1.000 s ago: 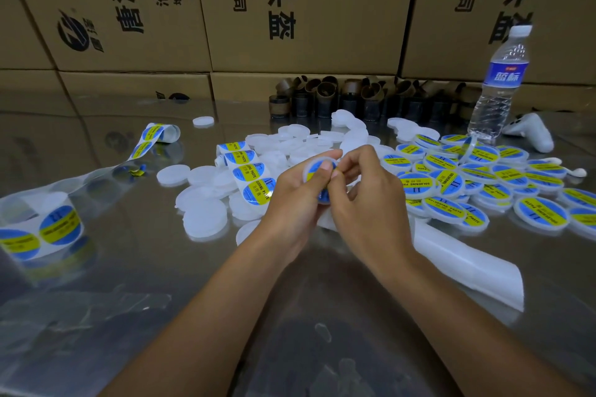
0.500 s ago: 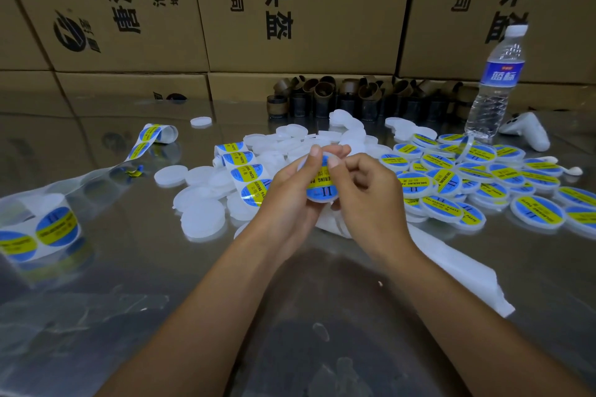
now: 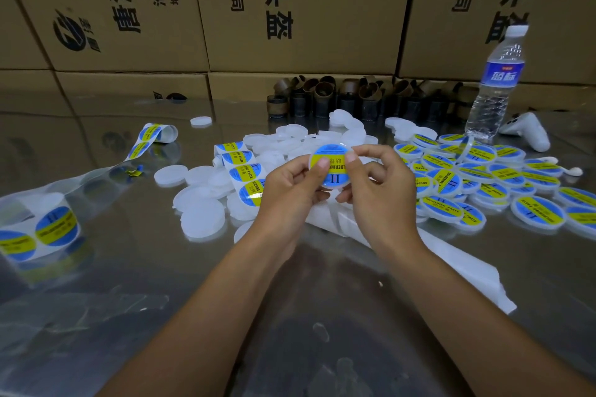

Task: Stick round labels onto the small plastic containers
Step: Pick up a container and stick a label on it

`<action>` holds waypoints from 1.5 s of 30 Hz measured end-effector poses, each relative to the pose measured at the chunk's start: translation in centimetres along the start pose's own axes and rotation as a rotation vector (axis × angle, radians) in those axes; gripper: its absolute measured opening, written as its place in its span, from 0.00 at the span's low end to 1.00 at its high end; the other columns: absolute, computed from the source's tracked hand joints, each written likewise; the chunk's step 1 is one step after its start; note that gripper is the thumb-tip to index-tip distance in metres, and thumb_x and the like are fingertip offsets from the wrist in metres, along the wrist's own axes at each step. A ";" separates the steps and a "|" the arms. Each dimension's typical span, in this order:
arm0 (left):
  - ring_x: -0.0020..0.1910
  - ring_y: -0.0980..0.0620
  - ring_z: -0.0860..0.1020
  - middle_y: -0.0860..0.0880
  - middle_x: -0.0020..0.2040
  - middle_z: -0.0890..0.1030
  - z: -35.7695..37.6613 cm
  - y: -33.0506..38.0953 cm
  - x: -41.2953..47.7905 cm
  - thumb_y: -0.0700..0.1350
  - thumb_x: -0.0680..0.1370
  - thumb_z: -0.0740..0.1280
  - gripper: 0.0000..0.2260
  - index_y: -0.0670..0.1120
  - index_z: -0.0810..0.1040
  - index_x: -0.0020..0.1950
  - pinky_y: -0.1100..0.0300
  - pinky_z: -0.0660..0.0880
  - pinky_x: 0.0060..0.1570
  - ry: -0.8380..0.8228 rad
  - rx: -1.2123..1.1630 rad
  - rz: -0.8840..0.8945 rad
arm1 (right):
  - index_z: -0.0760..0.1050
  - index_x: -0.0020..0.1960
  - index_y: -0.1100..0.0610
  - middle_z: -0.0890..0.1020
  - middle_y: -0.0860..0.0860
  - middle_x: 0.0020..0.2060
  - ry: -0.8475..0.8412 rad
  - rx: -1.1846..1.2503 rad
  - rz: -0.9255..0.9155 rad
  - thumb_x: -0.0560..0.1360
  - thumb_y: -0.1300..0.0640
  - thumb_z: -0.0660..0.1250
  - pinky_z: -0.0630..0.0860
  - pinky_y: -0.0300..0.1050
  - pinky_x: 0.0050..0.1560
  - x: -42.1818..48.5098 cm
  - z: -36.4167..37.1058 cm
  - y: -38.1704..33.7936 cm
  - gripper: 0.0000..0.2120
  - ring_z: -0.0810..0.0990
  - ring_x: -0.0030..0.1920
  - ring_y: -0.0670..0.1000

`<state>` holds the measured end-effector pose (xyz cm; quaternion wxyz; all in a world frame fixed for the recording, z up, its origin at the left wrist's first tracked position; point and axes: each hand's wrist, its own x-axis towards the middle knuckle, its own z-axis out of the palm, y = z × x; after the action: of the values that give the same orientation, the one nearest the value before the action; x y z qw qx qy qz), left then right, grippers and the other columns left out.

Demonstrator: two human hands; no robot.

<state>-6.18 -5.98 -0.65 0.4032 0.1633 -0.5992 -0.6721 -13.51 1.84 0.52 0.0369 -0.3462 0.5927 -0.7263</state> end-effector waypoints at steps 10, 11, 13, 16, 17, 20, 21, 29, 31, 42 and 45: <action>0.45 0.49 0.81 0.45 0.47 0.84 0.3 0.3 -0.4 0.38 0.75 0.69 0.08 0.47 0.80 0.53 0.53 0.78 0.53 -0.046 0.033 0.057 | 0.74 0.41 0.49 0.80 0.49 0.27 0.045 0.043 -0.038 0.75 0.58 0.67 0.75 0.39 0.29 -0.2 -0.1 -0.2 0.07 0.79 0.27 0.50; 0.45 0.49 0.81 0.45 0.46 0.84 0.3 0.3 -0.4 0.39 0.76 0.69 0.08 0.48 0.80 0.53 0.52 0.78 0.53 -0.037 0.035 0.058 | 0.74 0.41 0.48 0.80 0.49 0.28 0.041 0.036 -0.044 0.75 0.58 0.67 0.75 0.38 0.30 -0.2 -0.1 -0.2 0.07 0.79 0.27 0.50; 0.43 0.50 0.81 0.46 0.44 0.85 0.4 0.4 -0.3 0.43 0.78 0.66 0.06 0.49 0.81 0.52 0.54 0.79 0.51 -0.031 0.014 0.047 | 0.74 0.42 0.47 0.80 0.50 0.30 0.039 0.034 -0.045 0.76 0.58 0.67 0.74 0.36 0.29 -0.1 -0.1 -0.2 0.07 0.79 0.26 0.50; 0.40 0.54 0.82 0.49 0.42 0.84 0.3 0.5 -0.3 0.47 0.80 0.61 0.09 0.50 0.81 0.51 0.63 0.78 0.44 -0.042 -0.004 0.046 | 0.74 0.43 0.49 0.81 0.53 0.32 0.025 0.049 -0.038 0.76 0.58 0.66 0.72 0.34 0.29 -0.1 -0.2 -0.2 0.06 0.78 0.25 0.49; 0.40 0.54 0.81 0.50 0.42 0.84 0.3 0.5 -0.3 0.47 0.80 0.61 0.09 0.50 0.81 0.50 0.64 0.78 0.44 -0.032 -0.004 0.049 | 0.73 0.43 0.48 0.81 0.54 0.32 0.013 0.045 -0.043 0.76 0.58 0.66 0.72 0.34 0.29 -0.1 -0.2 -0.2 0.06 0.78 0.25 0.48; 0.40 0.54 0.81 0.48 0.42 0.84 0.1 0.5 -0.2 0.47 0.80 0.62 0.09 0.49 0.81 0.51 0.64 0.78 0.44 0.007 -0.009 0.052 | 0.73 0.45 0.46 0.80 0.54 0.31 -0.040 0.017 -0.058 0.75 0.58 0.68 0.72 0.34 0.31 -0.2 -0.2 -0.2 0.07 0.78 0.26 0.48; 0.40 0.54 0.81 0.48 0.42 0.84 0.0 0.6 -0.2 0.47 0.80 0.62 0.09 0.49 0.81 0.51 0.63 0.78 0.45 0.013 -0.013 0.052 | 0.73 0.46 0.46 0.80 0.54 0.31 -0.055 0.008 -0.060 0.74 0.58 0.69 0.73 0.34 0.31 -0.3 -0.2 -0.2 0.08 0.79 0.27 0.48; 0.38 0.56 0.81 0.50 0.40 0.83 0.1 0.7 -0.2 0.47 0.80 0.62 0.09 0.47 0.81 0.53 0.64 0.78 0.44 0.037 0.001 0.060 | 0.72 0.47 0.47 0.81 0.53 0.30 -0.063 -0.008 -0.059 0.74 0.59 0.68 0.71 0.32 0.30 -0.2 -0.2 -0.2 0.08 0.79 0.27 0.47; 0.39 0.55 0.81 0.50 0.41 0.84 0.1 0.8 -0.3 0.47 0.80 0.62 0.09 0.48 0.81 0.53 0.64 0.78 0.43 0.047 0.003 0.058 | 0.74 0.48 0.50 0.80 0.56 0.31 -0.066 0.036 -0.048 0.75 0.60 0.67 0.70 0.30 0.28 -0.2 -0.2 -0.2 0.06 0.78 0.27 0.44; 0.34 0.57 0.80 0.52 0.36 0.80 -0.3 1.3 -0.1 0.41 0.78 0.65 0.05 0.48 0.80 0.48 0.66 0.78 0.37 0.249 -0.117 -0.013 | 0.76 0.50 0.52 0.78 0.50 0.32 0.154 -0.219 -0.073 0.76 0.58 0.67 0.72 0.39 0.36 2.3 -2.6 1.2 0.04 0.78 0.32 0.46; 0.32 0.56 0.79 0.52 0.32 0.78 -0.5 1.6 0.2 0.39 0.79 0.63 0.08 0.48 0.80 0.46 0.65 0.77 0.35 0.301 -0.162 -0.024 | 0.78 0.52 0.57 0.74 0.46 0.31 0.196 -0.472 -0.097 0.75 0.61 0.66 0.69 0.42 0.41 3.2 -4.0 2.3 0.07 0.75 0.35 0.48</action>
<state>-5.37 -6.38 0.76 0.4921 0.2362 -0.4739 -0.6910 -18.95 3.07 -0.27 -0.1373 -0.3014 0.7291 -0.5989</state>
